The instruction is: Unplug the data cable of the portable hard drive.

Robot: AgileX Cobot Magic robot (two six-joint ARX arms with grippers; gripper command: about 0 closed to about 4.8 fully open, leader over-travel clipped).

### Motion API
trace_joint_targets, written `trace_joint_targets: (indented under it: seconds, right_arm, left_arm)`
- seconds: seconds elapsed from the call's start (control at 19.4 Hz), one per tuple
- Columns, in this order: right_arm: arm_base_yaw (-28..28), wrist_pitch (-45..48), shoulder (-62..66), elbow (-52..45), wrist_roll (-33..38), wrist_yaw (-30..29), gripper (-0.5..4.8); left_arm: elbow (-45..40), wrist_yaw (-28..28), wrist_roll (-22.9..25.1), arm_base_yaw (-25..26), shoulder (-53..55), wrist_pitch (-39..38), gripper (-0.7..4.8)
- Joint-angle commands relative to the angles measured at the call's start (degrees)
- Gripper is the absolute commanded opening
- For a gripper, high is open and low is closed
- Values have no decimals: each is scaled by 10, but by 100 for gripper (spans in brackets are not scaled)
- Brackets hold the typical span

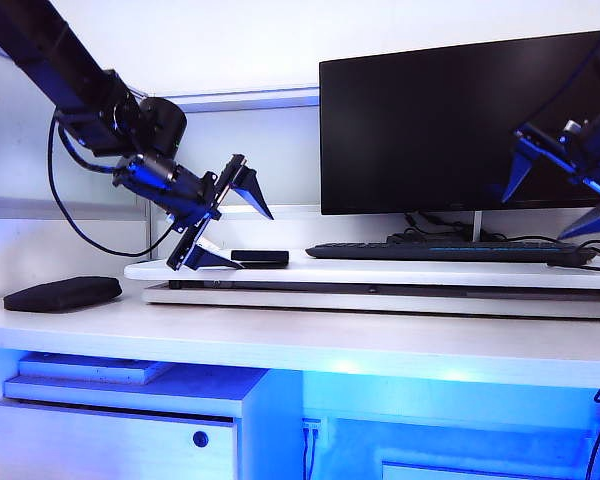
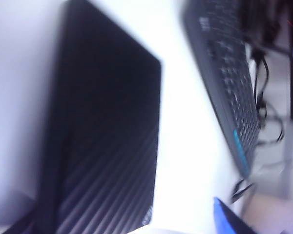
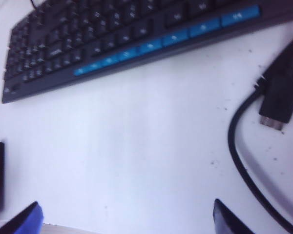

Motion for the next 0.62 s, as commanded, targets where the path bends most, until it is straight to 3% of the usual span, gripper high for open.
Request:
trace_joint_targets:
  seconds: [0.05, 0.21, 0.46, 0.62]
  right_arm:
    - [1, 9, -21, 4, -1, -7, 479]
    - [1, 14, -27, 4, 0, -11, 479]
    - [1, -5, -27, 4, -9, -8, 479]
    - [1, -27, -28, 4, -47, 3, 479]
  left_arm:
    - [26, 2, -99, 20, 0, -29, 479]
    - [52, 14, -58, 29, 0, -88, 479]
    - [97, -61, 113, 30, 0, -186, 479]
    - [129, -103, 246, 30, 0, -244, 479]
